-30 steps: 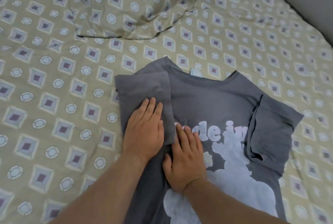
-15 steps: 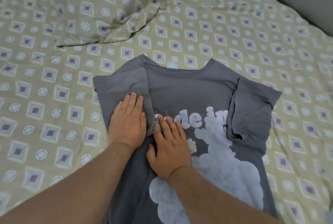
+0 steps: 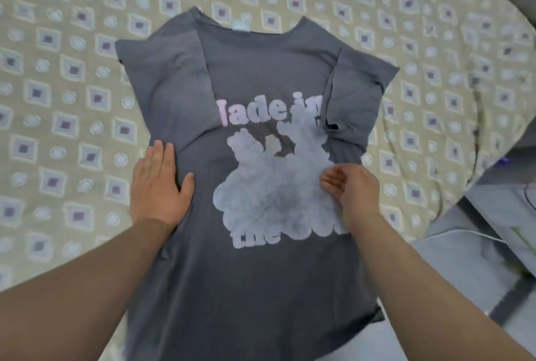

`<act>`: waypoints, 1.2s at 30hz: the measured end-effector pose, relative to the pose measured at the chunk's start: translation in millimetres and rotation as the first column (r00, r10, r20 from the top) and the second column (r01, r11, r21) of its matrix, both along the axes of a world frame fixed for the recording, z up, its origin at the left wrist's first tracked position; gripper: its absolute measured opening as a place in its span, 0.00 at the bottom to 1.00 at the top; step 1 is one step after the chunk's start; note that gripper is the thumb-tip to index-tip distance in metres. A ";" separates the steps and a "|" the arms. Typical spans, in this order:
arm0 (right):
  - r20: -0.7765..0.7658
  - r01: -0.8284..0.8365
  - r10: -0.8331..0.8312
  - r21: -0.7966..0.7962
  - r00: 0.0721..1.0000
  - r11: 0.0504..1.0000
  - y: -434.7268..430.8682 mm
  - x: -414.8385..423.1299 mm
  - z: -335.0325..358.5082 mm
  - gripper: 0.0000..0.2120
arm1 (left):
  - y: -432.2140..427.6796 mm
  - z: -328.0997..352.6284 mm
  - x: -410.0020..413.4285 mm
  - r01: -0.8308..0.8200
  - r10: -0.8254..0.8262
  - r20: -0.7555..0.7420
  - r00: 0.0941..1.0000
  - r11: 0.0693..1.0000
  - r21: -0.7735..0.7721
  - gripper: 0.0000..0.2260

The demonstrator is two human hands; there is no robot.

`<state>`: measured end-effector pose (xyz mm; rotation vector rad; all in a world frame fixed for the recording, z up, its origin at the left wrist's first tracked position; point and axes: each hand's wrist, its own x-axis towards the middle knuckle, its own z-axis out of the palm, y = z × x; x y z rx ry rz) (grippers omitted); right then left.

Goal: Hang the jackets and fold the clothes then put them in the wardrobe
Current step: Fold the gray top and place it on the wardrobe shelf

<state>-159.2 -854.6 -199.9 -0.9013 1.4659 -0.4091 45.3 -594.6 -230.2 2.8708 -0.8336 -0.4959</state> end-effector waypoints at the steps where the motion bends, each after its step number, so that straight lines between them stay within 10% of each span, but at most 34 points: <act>1: -0.096 -0.014 0.008 -0.055 0.995 0.998 0.5 -22.8 -0.8 0.08 | 7.5 3.7 -12.1 -0.042 0.042 -0.017 0.999 0.999 -0.017 0.34; 5: -0.578 -0.349 0.192 -0.173 0.793 0.921 16.2 -105.8 -0.5 0.05 | 44.0 24.1 -66.4 -0.224 0.220 -0.109 0.970 0.974 -0.031 0.33; 10: -0.578 -0.488 0.471 0.140 0.666 0.861 62.5 -168.9 6.2 0.12 | 95.5 40.4 -122.4 -0.490 0.479 -0.192 0.857 0.872 -0.010 0.19; 18: -0.204 -0.499 0.733 0.613 0.649 0.613 67.4 -184.4 38.5 0.11 | 141.7 65.6 -143.3 -0.634 0.596 -0.713 0.369 0.723 0.276 0.17; 20: -0.200 -0.549 0.742 0.557 0.640 0.623 51.0 -175.7 50.4 0.12 | 134.9 71.3 -123.9 -0.814 0.553 -0.826 0.109 0.527 0.245 0.08; 23: -0.103 -0.321 0.416 0.481 0.903 0.816 10.3 -144.7 63.0 0.11 | 104.7 86.8 -77.6 -0.922 0.358 -0.914 -0.190 0.256 0.292 0.10; 30: 0.268 -0.006 -0.161 0.531 0.950 0.848 -64.9 -24.5 74.5 0.05 | -10.5 109.3 44.4 -0.928 0.028 -0.937 -0.348 -0.153 0.340 0.24; 36: 0.277 0.011 -0.161 0.474 0.947 0.880 -141.0 57.5 85.8 0.09 | -71.1 124.1 125.8 -0.964 0.023 -0.987 -0.161 -0.220 0.152 0.28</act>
